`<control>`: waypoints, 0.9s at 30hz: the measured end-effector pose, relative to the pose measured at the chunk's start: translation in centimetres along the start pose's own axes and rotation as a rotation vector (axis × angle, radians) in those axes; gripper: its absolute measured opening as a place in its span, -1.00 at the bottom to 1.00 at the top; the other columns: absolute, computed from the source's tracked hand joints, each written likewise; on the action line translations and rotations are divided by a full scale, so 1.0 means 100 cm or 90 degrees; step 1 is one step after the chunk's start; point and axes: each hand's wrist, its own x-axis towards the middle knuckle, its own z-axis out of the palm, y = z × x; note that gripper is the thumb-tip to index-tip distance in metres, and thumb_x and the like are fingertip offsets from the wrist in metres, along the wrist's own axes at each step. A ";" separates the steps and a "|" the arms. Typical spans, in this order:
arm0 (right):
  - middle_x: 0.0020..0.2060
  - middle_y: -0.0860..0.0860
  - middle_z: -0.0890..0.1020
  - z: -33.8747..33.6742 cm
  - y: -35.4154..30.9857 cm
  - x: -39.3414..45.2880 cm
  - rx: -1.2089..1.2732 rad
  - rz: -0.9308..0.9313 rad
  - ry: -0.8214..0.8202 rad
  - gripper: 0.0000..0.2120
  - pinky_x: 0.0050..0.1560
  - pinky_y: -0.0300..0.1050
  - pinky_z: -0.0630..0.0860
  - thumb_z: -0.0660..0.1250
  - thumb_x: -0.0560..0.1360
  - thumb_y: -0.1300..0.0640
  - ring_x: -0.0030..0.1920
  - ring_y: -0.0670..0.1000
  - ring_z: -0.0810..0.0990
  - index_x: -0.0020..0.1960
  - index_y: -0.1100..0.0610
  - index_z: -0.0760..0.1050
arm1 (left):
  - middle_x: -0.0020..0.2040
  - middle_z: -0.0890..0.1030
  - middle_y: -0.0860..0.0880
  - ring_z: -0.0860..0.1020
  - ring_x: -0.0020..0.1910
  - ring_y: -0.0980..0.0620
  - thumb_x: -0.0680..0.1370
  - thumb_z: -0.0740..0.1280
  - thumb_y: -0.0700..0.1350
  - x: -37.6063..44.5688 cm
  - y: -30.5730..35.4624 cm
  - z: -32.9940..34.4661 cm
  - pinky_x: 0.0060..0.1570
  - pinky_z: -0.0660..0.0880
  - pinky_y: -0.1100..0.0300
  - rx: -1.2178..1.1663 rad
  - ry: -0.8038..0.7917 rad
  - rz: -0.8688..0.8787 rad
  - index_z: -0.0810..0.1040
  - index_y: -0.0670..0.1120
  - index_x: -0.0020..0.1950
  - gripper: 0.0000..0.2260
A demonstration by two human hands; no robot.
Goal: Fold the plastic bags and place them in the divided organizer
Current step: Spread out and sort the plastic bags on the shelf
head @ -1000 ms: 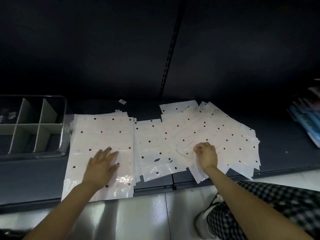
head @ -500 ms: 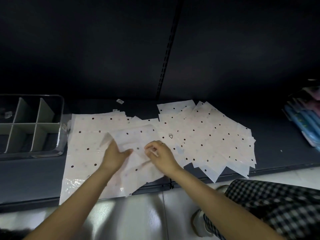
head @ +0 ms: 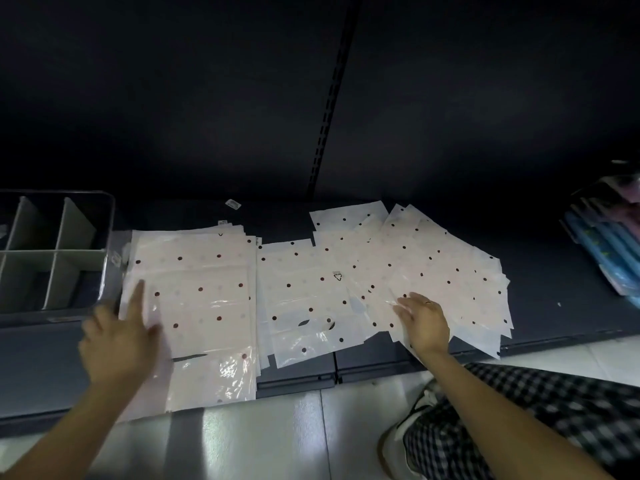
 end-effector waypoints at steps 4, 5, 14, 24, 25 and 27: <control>0.05 0.07 0.62 0.000 -0.015 -0.003 0.012 0.001 0.050 -0.80 -0.15 -0.11 0.44 0.25 0.56 0.12 0.11 0.11 0.46 0.05 0.18 0.60 | 0.48 0.23 -0.24 0.19 0.43 -0.34 0.59 0.21 0.08 -0.014 0.019 0.018 0.33 0.18 -0.31 0.125 -0.101 0.257 0.29 -0.02 0.48 -0.52; -0.01 0.08 0.62 -0.001 -0.023 -0.003 0.031 0.001 0.058 -0.81 -0.20 -0.13 0.41 0.25 0.56 0.12 0.08 0.10 0.48 0.04 0.18 0.59 | 0.55 0.07 -0.15 0.05 0.51 -0.24 0.61 0.06 0.14 -0.015 0.019 0.025 0.42 0.07 -0.22 0.135 -0.187 0.261 0.09 0.01 0.53 -0.48; -0.28 -0.07 0.58 0.003 -0.132 -0.025 0.284 -0.058 0.021 -0.83 -0.23 -0.15 0.46 0.29 0.54 0.06 -0.26 -0.04 0.53 -0.12 0.14 0.57 | 0.52 0.19 0.03 0.10 0.51 0.01 0.58 0.17 0.16 -0.025 0.071 0.014 0.43 0.09 0.15 -0.073 -0.203 0.355 0.28 0.04 0.47 -0.52; -0.07 -0.12 0.62 0.019 -0.179 -0.047 0.501 -0.126 -0.191 -0.84 -0.01 -0.40 0.41 0.25 0.57 0.15 0.01 -0.10 0.55 0.03 0.11 0.60 | -0.12 0.55 -0.11 0.59 -0.28 0.05 0.46 0.45 -0.20 -0.054 0.125 0.017 -0.32 0.56 0.19 -0.647 -0.471 -0.099 0.19 0.12 0.43 -0.33; 0.00 -0.11 0.61 0.021 -0.172 -0.046 0.460 -0.130 -0.172 -0.82 0.06 -0.36 0.40 0.24 0.58 0.15 0.10 -0.08 0.51 0.08 0.10 0.60 | -0.17 0.56 -0.13 0.57 -0.32 0.00 0.45 0.43 -0.30 -0.053 0.123 0.019 -0.31 0.58 0.13 -0.629 -0.443 -0.119 0.19 0.08 0.45 -0.31; 0.16 -0.05 0.56 0.025 -0.152 -0.043 0.374 -0.130 -0.142 -0.78 0.21 -0.32 0.32 0.23 0.58 0.16 0.25 -0.04 0.41 0.19 0.10 0.55 | -0.22 0.59 -0.17 0.57 -0.34 -0.05 0.46 0.33 -0.43 -0.051 0.120 0.024 -0.24 0.62 0.09 -0.626 -0.388 -0.158 0.21 -0.01 0.47 -0.33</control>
